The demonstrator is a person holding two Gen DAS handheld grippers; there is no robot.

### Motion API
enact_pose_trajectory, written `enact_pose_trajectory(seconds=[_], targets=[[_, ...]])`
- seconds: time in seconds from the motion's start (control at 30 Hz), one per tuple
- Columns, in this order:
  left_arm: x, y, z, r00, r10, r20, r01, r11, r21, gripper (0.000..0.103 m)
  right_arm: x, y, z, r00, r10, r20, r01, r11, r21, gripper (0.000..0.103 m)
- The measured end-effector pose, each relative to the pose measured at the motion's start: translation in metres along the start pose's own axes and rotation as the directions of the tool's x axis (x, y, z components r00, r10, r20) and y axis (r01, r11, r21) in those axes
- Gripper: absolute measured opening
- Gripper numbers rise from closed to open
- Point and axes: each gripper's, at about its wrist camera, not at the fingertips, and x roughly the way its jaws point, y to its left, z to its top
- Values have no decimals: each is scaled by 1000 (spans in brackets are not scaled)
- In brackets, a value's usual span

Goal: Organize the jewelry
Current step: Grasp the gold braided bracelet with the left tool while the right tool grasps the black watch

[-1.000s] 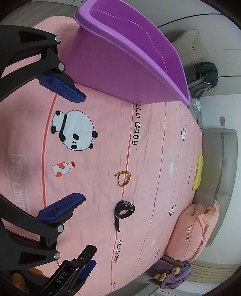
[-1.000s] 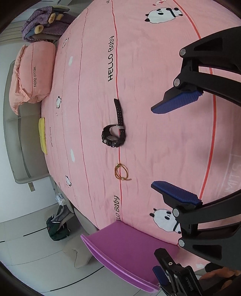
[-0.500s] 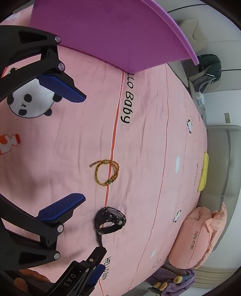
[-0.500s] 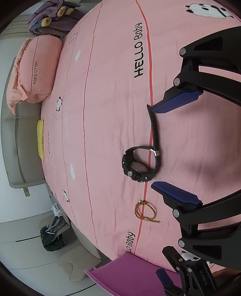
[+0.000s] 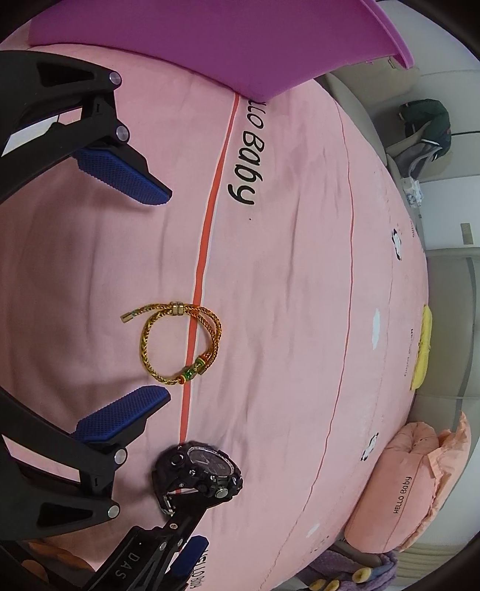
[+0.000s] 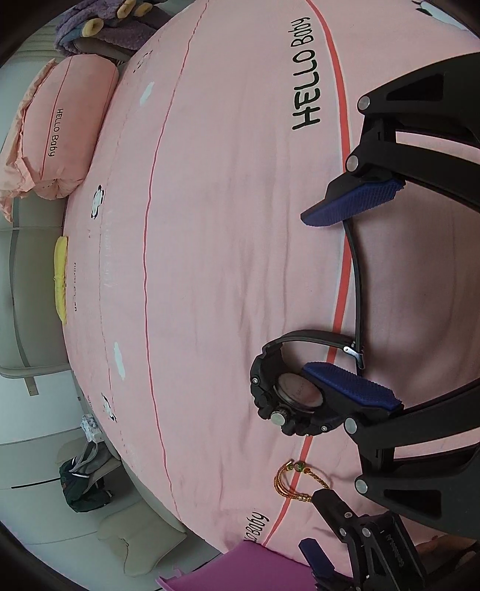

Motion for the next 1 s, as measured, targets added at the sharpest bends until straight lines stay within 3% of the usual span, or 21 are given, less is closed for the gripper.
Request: enact_pose_trajectory(seconds=[0.7, 0.77, 0.8, 0.87, 0.97, 1.0], targets=[[31, -12, 5, 1000, -1, -21, 1, 1000, 18, 96, 36, 16, 7, 996, -63, -67, 57, 995, -79, 69], [34, -15, 6, 1000, -5, -28, 5, 1000, 27, 93, 37, 19, 7, 996, -56, -69, 50, 995, -92, 51], [34, -15, 6, 1000, -14, -28, 15, 1000, 26, 90, 37, 23, 6, 996, -50, -73, 42, 993, -108, 46], [31, -16, 7, 999, -38, -21, 39, 999, 28, 73, 36, 32, 5, 996, -46, -71, 35, 989, -144, 27], [27, -16, 5, 998, -63, -16, 64, 997, 35, 49, 36, 39, 3, 997, -40, -69, 28, 985, -169, 10], [25, -16, 5, 997, -75, -16, 75, 997, 35, 43, 36, 41, 3, 997, -38, -67, 26, 985, -170, 9]])
